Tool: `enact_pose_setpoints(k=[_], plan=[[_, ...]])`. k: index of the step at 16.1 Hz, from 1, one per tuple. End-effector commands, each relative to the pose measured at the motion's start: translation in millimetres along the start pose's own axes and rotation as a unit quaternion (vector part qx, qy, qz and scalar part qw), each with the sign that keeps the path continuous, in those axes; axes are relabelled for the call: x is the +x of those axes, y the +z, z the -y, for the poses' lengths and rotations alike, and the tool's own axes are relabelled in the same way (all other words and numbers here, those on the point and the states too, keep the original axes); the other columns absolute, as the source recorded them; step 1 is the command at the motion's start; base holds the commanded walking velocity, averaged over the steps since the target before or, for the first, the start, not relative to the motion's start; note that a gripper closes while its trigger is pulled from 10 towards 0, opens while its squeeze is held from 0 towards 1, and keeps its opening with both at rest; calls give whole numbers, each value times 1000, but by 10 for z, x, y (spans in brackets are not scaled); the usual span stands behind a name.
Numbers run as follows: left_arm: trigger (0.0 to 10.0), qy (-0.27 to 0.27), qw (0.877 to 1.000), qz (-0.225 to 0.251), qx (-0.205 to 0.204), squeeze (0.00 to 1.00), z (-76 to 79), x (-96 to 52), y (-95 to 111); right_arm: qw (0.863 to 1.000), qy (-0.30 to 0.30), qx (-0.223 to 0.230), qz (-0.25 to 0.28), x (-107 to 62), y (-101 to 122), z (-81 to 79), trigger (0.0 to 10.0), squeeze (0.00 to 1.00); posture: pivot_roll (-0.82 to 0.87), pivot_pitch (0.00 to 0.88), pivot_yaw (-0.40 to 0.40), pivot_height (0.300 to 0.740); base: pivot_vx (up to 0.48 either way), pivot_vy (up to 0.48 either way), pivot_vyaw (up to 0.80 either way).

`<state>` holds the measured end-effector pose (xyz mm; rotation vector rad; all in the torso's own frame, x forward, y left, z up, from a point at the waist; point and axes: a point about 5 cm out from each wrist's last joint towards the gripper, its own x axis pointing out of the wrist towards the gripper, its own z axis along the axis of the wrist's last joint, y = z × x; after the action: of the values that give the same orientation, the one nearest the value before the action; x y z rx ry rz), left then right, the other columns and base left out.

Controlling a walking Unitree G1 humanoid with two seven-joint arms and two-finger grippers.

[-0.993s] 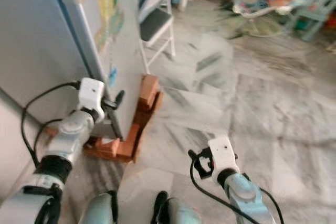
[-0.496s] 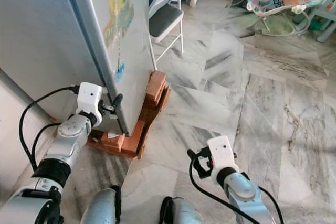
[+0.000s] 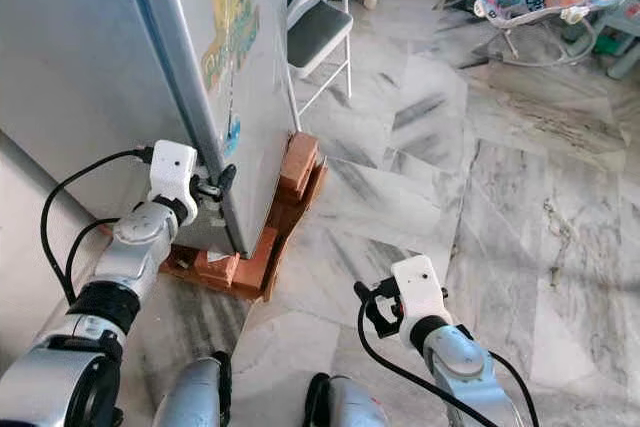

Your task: Restocking fridge

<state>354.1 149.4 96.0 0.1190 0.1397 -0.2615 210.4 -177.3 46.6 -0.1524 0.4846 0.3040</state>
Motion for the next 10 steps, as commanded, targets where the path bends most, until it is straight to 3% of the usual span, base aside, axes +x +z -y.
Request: enact_pose_setpoints(k=[1, 5, 10], plan=[[10000, -28, 999, 25, -4, 0, 89, 57, 135, 1000, -1, -2, -10, -19, -47, 11, 10000, 0, 31, 170, -96, 740, 0, 0, 0], [10000, -72, 997, 42, -4, 0, 234, 86, 225, 1000, 1, 0, -11, -7, -48, 3, 10000, 0, 36, 170, -94, 740, 0, 0, 0], [10000, -68, 997, 46, 1, 0, 242, 112, 259, 1000, 1, 1, -11, 3, -48, -1, 10000, 0, 33, 171, -92, 740, 0, 0, 0]])
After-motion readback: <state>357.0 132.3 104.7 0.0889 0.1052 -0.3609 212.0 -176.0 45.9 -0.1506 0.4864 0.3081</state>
